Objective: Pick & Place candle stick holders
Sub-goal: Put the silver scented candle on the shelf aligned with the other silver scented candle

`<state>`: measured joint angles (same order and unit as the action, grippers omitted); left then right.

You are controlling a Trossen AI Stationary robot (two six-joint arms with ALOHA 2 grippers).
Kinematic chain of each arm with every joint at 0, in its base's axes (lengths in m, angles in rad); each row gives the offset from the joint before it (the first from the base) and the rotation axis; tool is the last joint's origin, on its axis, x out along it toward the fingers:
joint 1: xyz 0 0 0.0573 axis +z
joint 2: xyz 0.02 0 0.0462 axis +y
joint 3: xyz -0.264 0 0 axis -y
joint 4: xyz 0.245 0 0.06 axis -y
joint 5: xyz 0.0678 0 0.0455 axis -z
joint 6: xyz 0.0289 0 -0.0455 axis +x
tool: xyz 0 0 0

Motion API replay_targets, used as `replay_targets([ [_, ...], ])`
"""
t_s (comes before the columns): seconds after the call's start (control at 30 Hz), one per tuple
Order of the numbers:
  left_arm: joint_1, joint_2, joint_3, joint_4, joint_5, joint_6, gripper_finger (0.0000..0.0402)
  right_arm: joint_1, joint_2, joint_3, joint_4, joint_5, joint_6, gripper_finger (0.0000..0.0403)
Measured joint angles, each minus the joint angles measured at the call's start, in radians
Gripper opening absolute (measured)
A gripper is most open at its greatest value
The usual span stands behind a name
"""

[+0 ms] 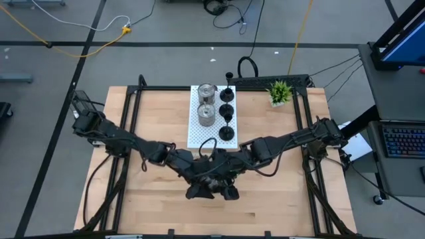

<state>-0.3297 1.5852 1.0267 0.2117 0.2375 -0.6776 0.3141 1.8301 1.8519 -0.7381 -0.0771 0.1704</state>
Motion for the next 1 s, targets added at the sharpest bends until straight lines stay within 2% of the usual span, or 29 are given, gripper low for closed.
replay_targets([
  [0.13,0.014,0.000,0.000,0.000,0.000,-0.017,0.0391,0.000,0.000,0.000,0.000,0.003,0.000,0.0349],
  [0.33,0.013,-0.001,0.000,0.000,0.017,0.009,0.0353,-0.002,0.002,0.000,0.006,-0.007,0.001,0.0349],
  [0.7,0.013,-0.002,0.002,-0.027,0.016,0.030,0.0352,-0.002,0.002,0.000,0.008,-0.001,-0.004,0.0359],
  [1.0,0.013,-0.003,0.002,-0.067,-0.048,0.086,0.0351,-0.001,0.002,-0.002,-0.008,0.051,-0.013,0.0367],
])
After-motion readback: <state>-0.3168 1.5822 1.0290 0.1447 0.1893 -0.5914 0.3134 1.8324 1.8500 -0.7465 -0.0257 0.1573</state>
